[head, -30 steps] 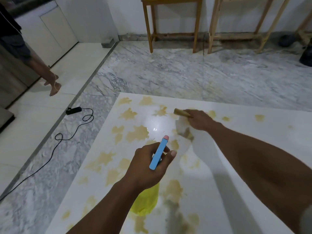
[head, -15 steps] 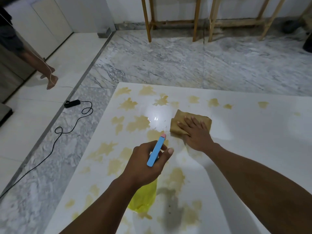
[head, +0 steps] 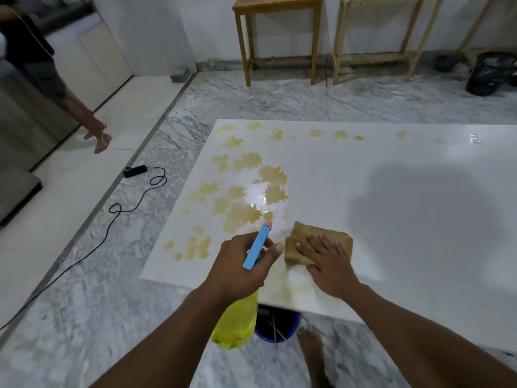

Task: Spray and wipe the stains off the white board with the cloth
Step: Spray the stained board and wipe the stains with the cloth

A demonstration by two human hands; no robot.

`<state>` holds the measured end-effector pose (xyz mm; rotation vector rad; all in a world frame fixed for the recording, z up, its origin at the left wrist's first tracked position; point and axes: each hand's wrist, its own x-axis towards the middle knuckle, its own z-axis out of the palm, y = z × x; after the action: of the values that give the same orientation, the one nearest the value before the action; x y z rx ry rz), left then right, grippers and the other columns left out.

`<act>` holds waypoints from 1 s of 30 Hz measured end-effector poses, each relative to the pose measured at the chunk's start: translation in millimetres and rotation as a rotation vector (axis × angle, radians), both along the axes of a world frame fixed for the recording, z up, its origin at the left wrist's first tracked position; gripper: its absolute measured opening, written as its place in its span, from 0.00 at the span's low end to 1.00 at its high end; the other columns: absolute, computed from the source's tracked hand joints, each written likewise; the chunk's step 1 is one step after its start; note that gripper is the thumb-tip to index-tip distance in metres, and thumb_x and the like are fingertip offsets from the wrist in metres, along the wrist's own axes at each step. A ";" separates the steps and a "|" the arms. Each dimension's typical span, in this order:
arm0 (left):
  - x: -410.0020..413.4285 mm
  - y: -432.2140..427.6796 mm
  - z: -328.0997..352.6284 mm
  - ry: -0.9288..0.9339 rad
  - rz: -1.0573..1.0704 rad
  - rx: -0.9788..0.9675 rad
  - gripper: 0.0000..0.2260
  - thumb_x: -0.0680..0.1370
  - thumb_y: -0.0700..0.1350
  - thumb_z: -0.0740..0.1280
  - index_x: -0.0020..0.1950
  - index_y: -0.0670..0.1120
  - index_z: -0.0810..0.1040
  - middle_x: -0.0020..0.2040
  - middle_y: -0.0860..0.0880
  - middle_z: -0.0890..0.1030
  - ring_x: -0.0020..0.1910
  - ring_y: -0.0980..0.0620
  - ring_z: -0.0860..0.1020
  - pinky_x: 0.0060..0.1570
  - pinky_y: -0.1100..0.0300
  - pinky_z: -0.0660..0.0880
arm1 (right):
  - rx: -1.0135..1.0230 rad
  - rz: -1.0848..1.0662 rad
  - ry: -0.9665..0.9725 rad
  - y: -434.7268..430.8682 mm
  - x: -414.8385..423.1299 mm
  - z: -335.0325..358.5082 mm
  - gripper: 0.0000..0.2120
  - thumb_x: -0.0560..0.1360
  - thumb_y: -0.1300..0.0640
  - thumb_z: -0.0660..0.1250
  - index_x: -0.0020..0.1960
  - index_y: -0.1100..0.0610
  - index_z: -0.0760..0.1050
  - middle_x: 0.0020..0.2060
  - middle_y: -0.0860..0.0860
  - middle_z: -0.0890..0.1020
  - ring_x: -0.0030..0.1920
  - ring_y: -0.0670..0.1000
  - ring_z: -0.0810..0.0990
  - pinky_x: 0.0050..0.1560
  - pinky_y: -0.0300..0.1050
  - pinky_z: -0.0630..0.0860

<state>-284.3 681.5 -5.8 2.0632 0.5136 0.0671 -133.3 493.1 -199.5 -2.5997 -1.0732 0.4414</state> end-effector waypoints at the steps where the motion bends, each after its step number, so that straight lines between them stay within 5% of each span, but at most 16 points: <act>1: -14.9 -2.9 -0.7 0.003 0.007 0.014 0.13 0.79 0.57 0.72 0.47 0.47 0.81 0.38 0.39 0.85 0.28 0.44 0.85 0.31 0.61 0.80 | 0.004 0.002 0.012 -6.3 -17.7 1.0 0.32 0.73 0.40 0.41 0.77 0.36 0.58 0.79 0.40 0.52 0.80 0.48 0.46 0.77 0.55 0.40; 4: -45.9 -6.1 -3.6 0.001 0.013 0.046 0.13 0.79 0.59 0.72 0.45 0.50 0.80 0.34 0.41 0.83 0.30 0.43 0.85 0.36 0.50 0.83 | -0.023 -0.017 0.088 -15.2 -57.4 14.6 0.31 0.74 0.39 0.40 0.76 0.35 0.61 0.77 0.35 0.49 0.81 0.46 0.45 0.77 0.53 0.40; 7: -49.5 -4.2 -3.6 0.004 0.011 0.041 0.14 0.79 0.61 0.72 0.44 0.51 0.80 0.35 0.42 0.83 0.31 0.43 0.84 0.40 0.45 0.83 | 0.038 -0.100 0.234 -10.5 -55.6 46.0 0.19 0.82 0.49 0.56 0.71 0.40 0.72 0.74 0.38 0.66 0.78 0.46 0.59 0.76 0.48 0.52; 9: -38.9 -1.1 0.2 -0.003 0.004 0.005 0.14 0.79 0.59 0.72 0.46 0.49 0.80 0.36 0.40 0.83 0.29 0.44 0.85 0.36 0.51 0.83 | 0.234 -0.252 0.400 -5.0 -37.0 84.8 0.12 0.81 0.56 0.62 0.59 0.47 0.81 0.57 0.41 0.82 0.62 0.45 0.78 0.66 0.44 0.71; 11: -21.1 6.1 3.0 -0.005 0.004 -0.027 0.13 0.79 0.57 0.72 0.46 0.47 0.80 0.37 0.38 0.83 0.29 0.44 0.85 0.32 0.59 0.81 | 0.434 -0.424 0.747 1.5 -0.9 107.4 0.09 0.81 0.60 0.62 0.49 0.57 0.82 0.42 0.49 0.86 0.44 0.46 0.83 0.50 0.44 0.80; 15: 33.3 30.3 0.4 -0.006 0.018 -0.024 0.14 0.79 0.58 0.73 0.48 0.47 0.81 0.38 0.39 0.84 0.29 0.43 0.85 0.33 0.57 0.83 | 0.493 -0.549 1.384 18.4 103.0 109.1 0.22 0.79 0.53 0.64 0.64 0.70 0.74 0.57 0.66 0.80 0.55 0.62 0.81 0.54 0.55 0.80; 18: 80.8 55.0 -2.7 -0.002 0.009 0.007 0.16 0.78 0.62 0.71 0.48 0.49 0.82 0.35 0.45 0.84 0.30 0.46 0.85 0.41 0.47 0.85 | 0.415 -0.543 1.308 58.3 181.8 115.0 0.28 0.70 0.51 0.72 0.64 0.67 0.75 0.60 0.66 0.80 0.61 0.65 0.79 0.60 0.60 0.77; 20: 111.3 73.1 -0.7 0.001 0.018 0.016 0.17 0.78 0.64 0.71 0.47 0.50 0.82 0.34 0.47 0.84 0.31 0.47 0.85 0.42 0.45 0.84 | 0.382 -0.572 1.090 96.2 230.4 123.9 0.29 0.66 0.50 0.73 0.62 0.65 0.77 0.57 0.64 0.83 0.59 0.65 0.81 0.63 0.63 0.76; 22: 140.3 89.5 2.9 -0.005 0.042 0.011 0.16 0.78 0.63 0.71 0.47 0.51 0.81 0.34 0.47 0.83 0.31 0.47 0.85 0.41 0.44 0.84 | 0.314 -0.533 0.822 139.1 274.3 133.8 0.21 0.73 0.50 0.70 0.61 0.62 0.79 0.54 0.60 0.84 0.55 0.62 0.83 0.62 0.62 0.77; 24: 164.8 103.0 3.3 -0.015 0.060 -0.004 0.16 0.78 0.64 0.71 0.47 0.51 0.81 0.33 0.48 0.82 0.31 0.46 0.85 0.41 0.44 0.84 | 0.273 -0.441 0.585 177.4 309.5 139.5 0.12 0.79 0.54 0.63 0.58 0.57 0.80 0.49 0.57 0.83 0.46 0.59 0.82 0.48 0.55 0.81; 26: 182.7 112.8 2.3 -0.016 0.064 0.005 0.16 0.77 0.65 0.70 0.47 0.52 0.81 0.34 0.50 0.82 0.32 0.47 0.85 0.41 0.45 0.84 | 0.228 -0.302 0.444 206.8 332.0 141.7 0.11 0.79 0.57 0.59 0.54 0.55 0.79 0.43 0.55 0.81 0.38 0.56 0.78 0.35 0.45 0.73; 30: 199.7 124.0 -7.1 -0.004 0.073 0.000 0.16 0.76 0.66 0.70 0.48 0.53 0.81 0.35 0.51 0.82 0.32 0.48 0.85 0.41 0.46 0.84 | 0.080 -0.095 0.302 241.6 350.7 97.0 0.16 0.78 0.50 0.59 0.63 0.49 0.77 0.62 0.54 0.80 0.59 0.58 0.76 0.54 0.48 0.70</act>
<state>-84.5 805.5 -12.9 2.0441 0.5864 0.1151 217.4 734.7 -102.5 -2.4036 -0.8443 0.7242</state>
